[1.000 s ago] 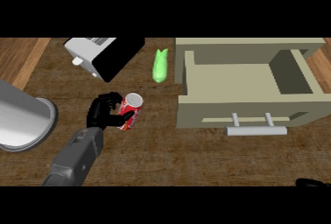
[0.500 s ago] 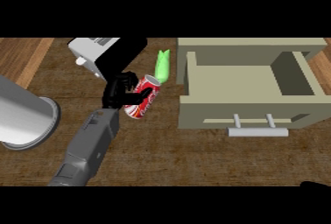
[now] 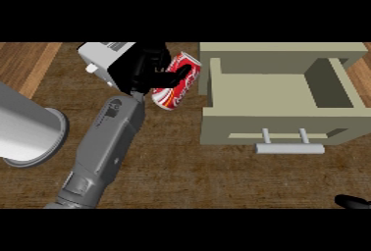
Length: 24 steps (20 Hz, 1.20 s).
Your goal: Pick up the can, place it into the drawer and close the drawer
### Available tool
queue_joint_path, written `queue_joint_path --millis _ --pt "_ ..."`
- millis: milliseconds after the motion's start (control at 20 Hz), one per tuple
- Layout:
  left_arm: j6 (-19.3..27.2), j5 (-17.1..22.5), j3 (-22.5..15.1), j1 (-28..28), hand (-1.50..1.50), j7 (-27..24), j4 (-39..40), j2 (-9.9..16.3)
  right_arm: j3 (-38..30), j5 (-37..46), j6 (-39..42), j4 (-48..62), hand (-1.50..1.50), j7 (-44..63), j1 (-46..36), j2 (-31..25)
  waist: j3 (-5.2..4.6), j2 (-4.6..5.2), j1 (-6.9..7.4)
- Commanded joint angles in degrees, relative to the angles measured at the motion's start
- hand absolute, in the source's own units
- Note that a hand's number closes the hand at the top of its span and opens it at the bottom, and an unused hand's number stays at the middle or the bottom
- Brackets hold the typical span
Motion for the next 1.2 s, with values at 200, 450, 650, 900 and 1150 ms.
queue_joint_path --millis 200,450,650,900,1150 --pt "12.73 4.14 -9.94 -10.34 1.50 17.96 -11.93 -0.09 1.51 1.75 -0.50 -0.43 -1.50 0.03 -0.13 0.90 0.01 0.14 -0.81" --pt "15.14 3.95 -12.60 -14.78 1.50 17.89 -6.74 -0.09 1.91 2.24 -0.67 -0.88 -1.50 -0.64 0.43 1.84 -0.01 0.50 -1.18" --pt "16.57 5.54 -11.98 -23.18 1.50 19.65 -1.20 -0.09 -1.56 -0.97 -0.83 0.50 -1.50 3.39 -4.11 -2.00 0.00 0.64 -1.52" --pt "17.81 8.10 -12.20 -30.94 1.50 22.71 5.05 -0.09 0.82 -0.09 -0.70 -4.76 -1.50 5.14 -1.25 -0.46 0.01 0.75 -2.57" --pt "17.12 9.66 -12.76 -34.68 1.50 19.71 12.82 -0.09 0.92 1.30 -1.10 -0.60 -1.50 1.98 -3.35 -0.23 0.04 1.05 -2.51"
